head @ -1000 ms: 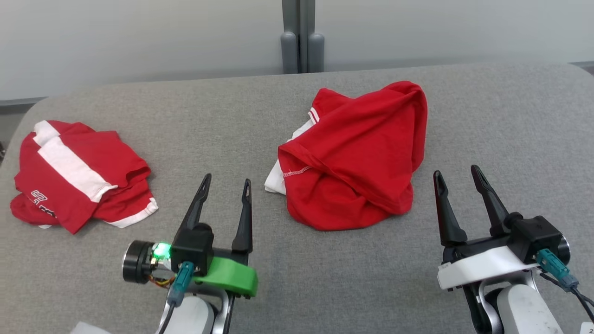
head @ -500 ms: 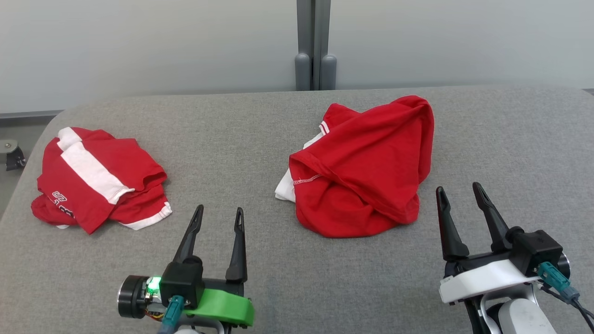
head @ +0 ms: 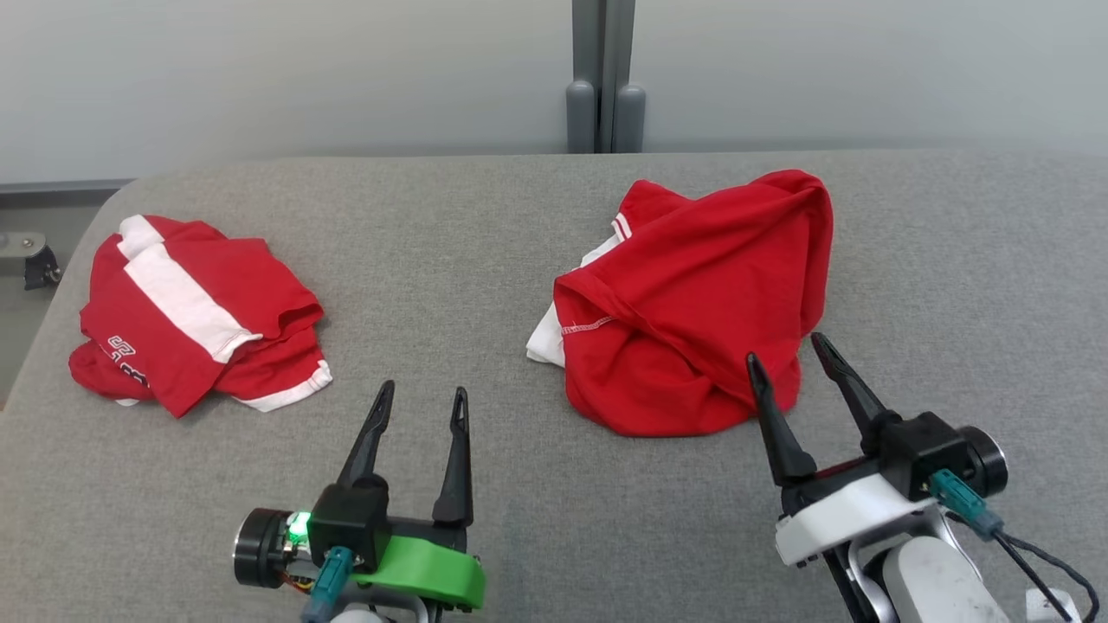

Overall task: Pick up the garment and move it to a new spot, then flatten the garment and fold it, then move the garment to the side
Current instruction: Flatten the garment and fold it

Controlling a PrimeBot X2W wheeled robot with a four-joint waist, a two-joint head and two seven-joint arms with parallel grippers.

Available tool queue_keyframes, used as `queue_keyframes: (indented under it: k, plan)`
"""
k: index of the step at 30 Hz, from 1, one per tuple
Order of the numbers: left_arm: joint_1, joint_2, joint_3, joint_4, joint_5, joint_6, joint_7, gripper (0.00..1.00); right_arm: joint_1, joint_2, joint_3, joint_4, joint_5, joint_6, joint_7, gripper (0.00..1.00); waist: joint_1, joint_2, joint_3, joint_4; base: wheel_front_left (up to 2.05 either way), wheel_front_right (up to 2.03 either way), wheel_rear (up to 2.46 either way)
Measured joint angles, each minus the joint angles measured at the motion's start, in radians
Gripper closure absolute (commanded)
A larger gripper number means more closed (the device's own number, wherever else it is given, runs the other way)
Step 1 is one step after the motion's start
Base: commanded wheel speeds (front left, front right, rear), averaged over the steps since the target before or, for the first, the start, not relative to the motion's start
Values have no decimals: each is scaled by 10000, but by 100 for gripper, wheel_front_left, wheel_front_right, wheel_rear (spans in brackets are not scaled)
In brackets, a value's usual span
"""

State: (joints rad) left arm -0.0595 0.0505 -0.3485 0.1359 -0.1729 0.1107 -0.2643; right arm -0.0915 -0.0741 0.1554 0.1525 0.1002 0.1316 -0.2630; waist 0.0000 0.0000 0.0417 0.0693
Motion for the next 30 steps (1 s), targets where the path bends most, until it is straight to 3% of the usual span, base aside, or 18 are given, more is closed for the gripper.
queue_keyframes:
  k: [9, 23, 24, 25, 26, 30]
  plan:
    - [-511, -13, -846, 36, -464, 322, 0, 0, -2157, -1133, 1841, 2034, -71, 0, 391, 0, 0, 0, 589, 801, 0, 0, 0]
    - [-775, -13, -1513, -366, -901, 708, 0, 0, -4193, -1756, 2462, 5068, -610, 0, 681, 0, 0, 0, 1319, 2645, 0, 0, 0]
    - [-775, -12, -1523, -374, -909, 729, 0, 0, -4261, -1737, 2408, 5242, -635, 0, 685, 8, 0, 0, 1349, 2741, 0, 0, 0]
    - [-774, -12, -1538, -376, -917, 742, 0, 0, -4312, -1697, 2324, 5400, -671, 0, 685, 82, 0, 0, 1382, 2847, 0, 0, 0]
    - [-774, -12, -1546, -378, -934, 750, 0, 0, -4362, -1649, 2257, 5549, -773, 0, 673, 100, 0, 0, 1410, 2946, 0, 0, 0]
    - [-760, -12, -1559, -376, -978, 798, 0, 0, -4554, -1400, 2203, 5812, -1197, 0, 489, 100, 0, 0, 1463, 3167, 0, 0, 0]
